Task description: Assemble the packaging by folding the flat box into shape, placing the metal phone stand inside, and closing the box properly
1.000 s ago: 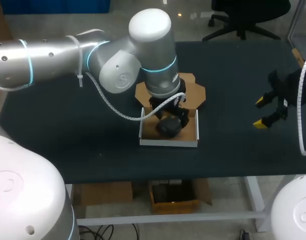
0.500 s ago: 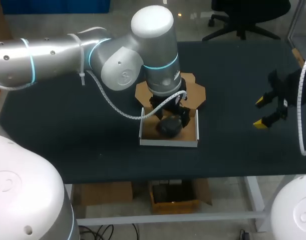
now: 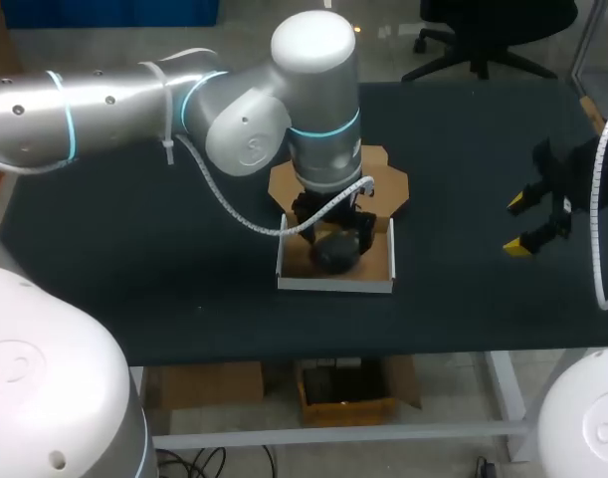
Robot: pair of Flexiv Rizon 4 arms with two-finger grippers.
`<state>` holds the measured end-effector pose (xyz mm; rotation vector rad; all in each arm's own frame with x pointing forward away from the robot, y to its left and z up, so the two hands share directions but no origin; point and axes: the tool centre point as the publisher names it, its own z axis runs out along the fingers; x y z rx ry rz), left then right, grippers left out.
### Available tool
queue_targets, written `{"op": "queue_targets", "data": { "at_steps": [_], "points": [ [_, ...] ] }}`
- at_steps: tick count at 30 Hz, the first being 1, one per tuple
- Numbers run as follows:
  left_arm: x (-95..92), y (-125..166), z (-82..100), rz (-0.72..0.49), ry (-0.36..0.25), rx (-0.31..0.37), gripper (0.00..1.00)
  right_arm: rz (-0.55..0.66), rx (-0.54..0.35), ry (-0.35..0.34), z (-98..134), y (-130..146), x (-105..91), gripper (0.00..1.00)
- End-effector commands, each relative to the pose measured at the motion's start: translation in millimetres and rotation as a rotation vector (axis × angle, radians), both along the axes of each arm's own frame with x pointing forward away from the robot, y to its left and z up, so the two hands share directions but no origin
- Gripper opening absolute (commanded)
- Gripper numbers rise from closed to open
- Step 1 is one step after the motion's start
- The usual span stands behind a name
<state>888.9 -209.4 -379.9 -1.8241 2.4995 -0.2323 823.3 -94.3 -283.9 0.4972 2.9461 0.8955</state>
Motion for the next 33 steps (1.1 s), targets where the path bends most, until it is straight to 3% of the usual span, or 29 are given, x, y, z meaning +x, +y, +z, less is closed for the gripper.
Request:
{"op": "queue_targets", "data": {
  "at_steps": [1,5,11,33],
  "points": [
    [-3.5,-0.7,1.6,0.054,-0.003,0.025,1.00,0.001,0.002,0.000,0.5,-0.5,-0.5,1.00],
    [-9.2,2.7,1.4,0.122,0.016,0.030,1.00,0.001,0.002,0.000,0.5,-0.5,-0.5,1.00],
    [-25.4,2.8,-1.8,0.193,0.090,0.036,1.00,0.001,0.002,0.000,0.5,-0.5,-0.5,1.00],
    [-69.4,-9.0,-19.6,0.289,0.144,0.047,1.00,0.001,0.002,0.000,0.5,-0.5,-0.5,1.00]
  ]
}}
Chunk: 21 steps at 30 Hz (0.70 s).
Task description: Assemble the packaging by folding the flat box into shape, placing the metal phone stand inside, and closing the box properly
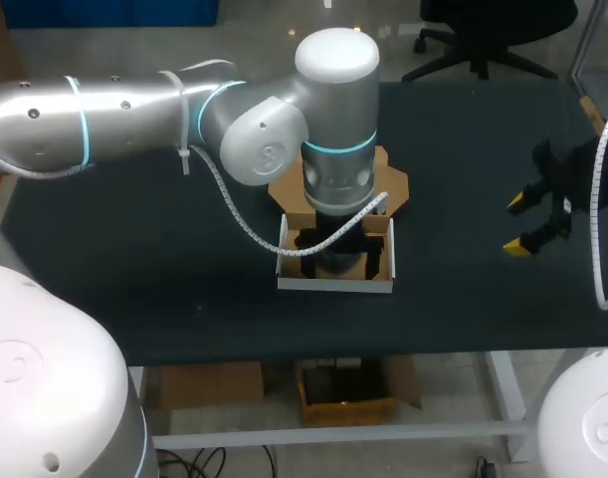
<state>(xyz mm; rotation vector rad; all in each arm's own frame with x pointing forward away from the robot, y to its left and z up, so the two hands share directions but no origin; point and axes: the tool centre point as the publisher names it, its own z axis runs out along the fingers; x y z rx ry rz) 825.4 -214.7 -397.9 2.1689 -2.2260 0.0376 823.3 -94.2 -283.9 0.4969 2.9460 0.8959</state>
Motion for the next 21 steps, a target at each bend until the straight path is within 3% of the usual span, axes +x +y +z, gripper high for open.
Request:
{"op": "queue_targets", "data": {
  "at_steps": [1,21],
  "points": [
    [-8.2,-4.3,-1.8,0.013,0.001,0.010,1.00,0.001,0.001,0.000,0.5,-0.6,-0.6,1.00],
    [-58.3,-11.9,-0.8,0.041,0.023,0.025,1.00,0.001,0.001,0.000,0.5,-0.6,-0.6,1.00]
  ]
}}
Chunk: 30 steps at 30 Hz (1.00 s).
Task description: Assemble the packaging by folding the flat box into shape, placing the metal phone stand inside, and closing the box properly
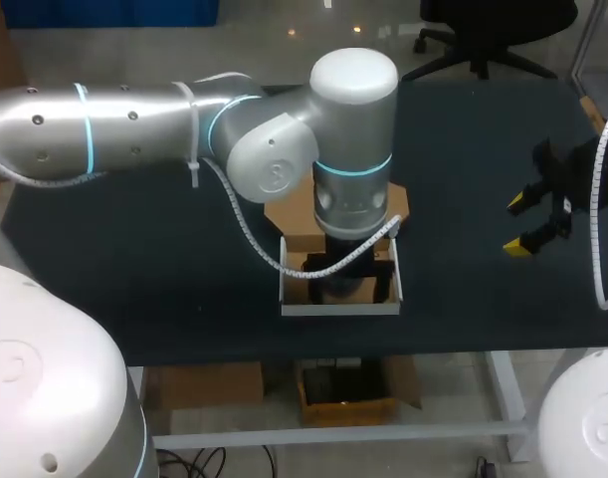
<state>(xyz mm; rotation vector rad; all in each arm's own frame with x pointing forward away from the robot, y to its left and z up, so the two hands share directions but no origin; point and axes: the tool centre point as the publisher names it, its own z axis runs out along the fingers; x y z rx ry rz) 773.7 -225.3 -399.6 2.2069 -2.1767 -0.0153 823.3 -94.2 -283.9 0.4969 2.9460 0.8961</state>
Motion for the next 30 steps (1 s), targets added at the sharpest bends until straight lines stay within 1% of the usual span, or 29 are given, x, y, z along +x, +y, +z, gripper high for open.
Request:
{"op": "queue_targets", "data": {
  "at_steps": [1,4,7,13,15,16,18,20,30],
  "points": [
    [-7.8,-1.2,0.9,0.003,-0.007,0.007,1.00,0.001,0.001,0.000,0.6,-0.6,-0.6,1.00],
    [-8.7,-0.6,1.5,0.006,-0.008,0.010,1.00,0.001,0.001,0.000,0.6,-0.6,-0.6,1.00],
    [-4.3,2.2,7.6,0.018,-0.030,0.005,1.00,0.001,0.001,0.000,0.6,-0.6,-0.6,1.00],
    [9.7,15.4,38.1,0.013,-0.112,-0.057,1.00,0.001,0.001,0.000,0.6,-0.6,-0.6,1.00],
    [15.7,21.9,48.1,0.011,-0.131,-0.068,1.00,0.001,0.001,0.000,0.6,-0.6,-0.6,1.00],
    [18.8,25.5,52.6,0.001,-0.142,-0.090,1.00,0.001,0.001,0.000,0.6,-0.6,-0.6,1.00],
    [26.1,33.1,59.9,-0.005,-0.148,-0.102,1.00,0.001,0.001,0.000,0.6,-0.6,-0.6,1.00],
    [32.2,40.7,66.4,-0.024,-0.160,-0.132,1.00,0.001,0.001,0.000,0.6,-0.6,-0.6,1.00],
    [67.4,70.7,87.2,-0.123,-0.179,-0.249,1.00,0.001,0.001,0.000,0.6,-0.6,-0.6,1.00]
  ]
}}
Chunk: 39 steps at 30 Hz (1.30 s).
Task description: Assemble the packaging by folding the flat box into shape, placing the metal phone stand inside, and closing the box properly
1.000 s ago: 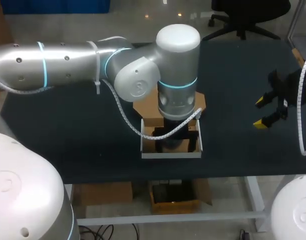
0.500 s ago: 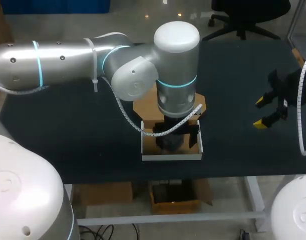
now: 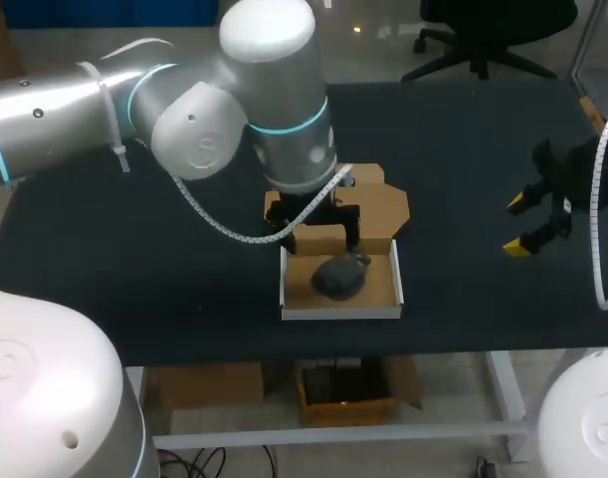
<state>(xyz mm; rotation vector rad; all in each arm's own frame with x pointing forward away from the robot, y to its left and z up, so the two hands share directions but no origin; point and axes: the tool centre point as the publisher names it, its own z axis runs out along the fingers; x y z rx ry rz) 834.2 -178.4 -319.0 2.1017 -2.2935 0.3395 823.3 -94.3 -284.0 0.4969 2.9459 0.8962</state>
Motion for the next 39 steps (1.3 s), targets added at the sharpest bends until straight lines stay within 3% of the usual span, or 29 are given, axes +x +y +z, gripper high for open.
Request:
{"op": "queue_targets", "data": {
  "at_steps": [1,10,19,26,33,39],
  "points": [
    [10.6,27.6,7.8,-0.043,0.008,-0.109,1.00,0.001,0.001,0.000,0.6,-0.6,-0.6,1.00],
    [41.5,57.3,14.6,-0.106,-0.013,-0.174,1.00,0.001,0.001,0.000,0.6,-0.6,-0.6,1.00],
    [66.2,82.8,14.1,-0.195,-0.026,-0.289,1.00,0.001,0.001,0.000,0.6,-0.6,-0.6,1.00],
    [90.4,101.6,2.3,-0.225,-0.006,-0.395,1.00,0.001,0.001,0.000,0.6,-0.6,-0.6,1.00],
    [105.7,111.5,-9.3,-0.275,-0.032,-0.496,1.00,0.001,0.001,0.000,0.6,-0.6,-0.6,1.00],
    [120.3,111.5,-20.9,-0.301,-0.001,-0.567,1.00,0.001,0.001,0.000,0.6,-0.6,-0.6,1.00]
  ]
}}
